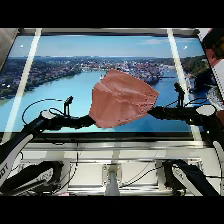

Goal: Fold the clothes and pants, and hang the long-sleeved shirts on hangers.

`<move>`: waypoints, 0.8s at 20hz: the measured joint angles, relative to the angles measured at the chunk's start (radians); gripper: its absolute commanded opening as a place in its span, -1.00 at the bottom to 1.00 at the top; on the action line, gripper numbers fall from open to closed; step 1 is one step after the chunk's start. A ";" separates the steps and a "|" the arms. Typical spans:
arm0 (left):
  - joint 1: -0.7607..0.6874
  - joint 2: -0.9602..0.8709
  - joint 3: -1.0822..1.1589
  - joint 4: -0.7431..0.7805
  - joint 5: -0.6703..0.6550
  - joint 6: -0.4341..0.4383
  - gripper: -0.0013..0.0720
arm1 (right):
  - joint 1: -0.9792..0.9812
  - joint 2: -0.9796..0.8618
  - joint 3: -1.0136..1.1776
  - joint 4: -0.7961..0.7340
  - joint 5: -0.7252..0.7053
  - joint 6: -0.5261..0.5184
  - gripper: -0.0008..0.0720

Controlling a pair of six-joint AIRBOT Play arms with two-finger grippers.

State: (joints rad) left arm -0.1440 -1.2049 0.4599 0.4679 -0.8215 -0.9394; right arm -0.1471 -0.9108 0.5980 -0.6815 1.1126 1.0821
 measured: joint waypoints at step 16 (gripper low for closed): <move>-0.117 0.015 0.169 -0.098 0.138 0.037 -0.94 | 0.000 0.015 0.054 0.036 0.094 -0.027 -0.92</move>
State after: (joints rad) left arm -0.2615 -1.1900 0.6289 0.3695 -0.6830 -0.9020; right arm -0.1471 -0.8959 0.6521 -0.6453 1.2068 1.0546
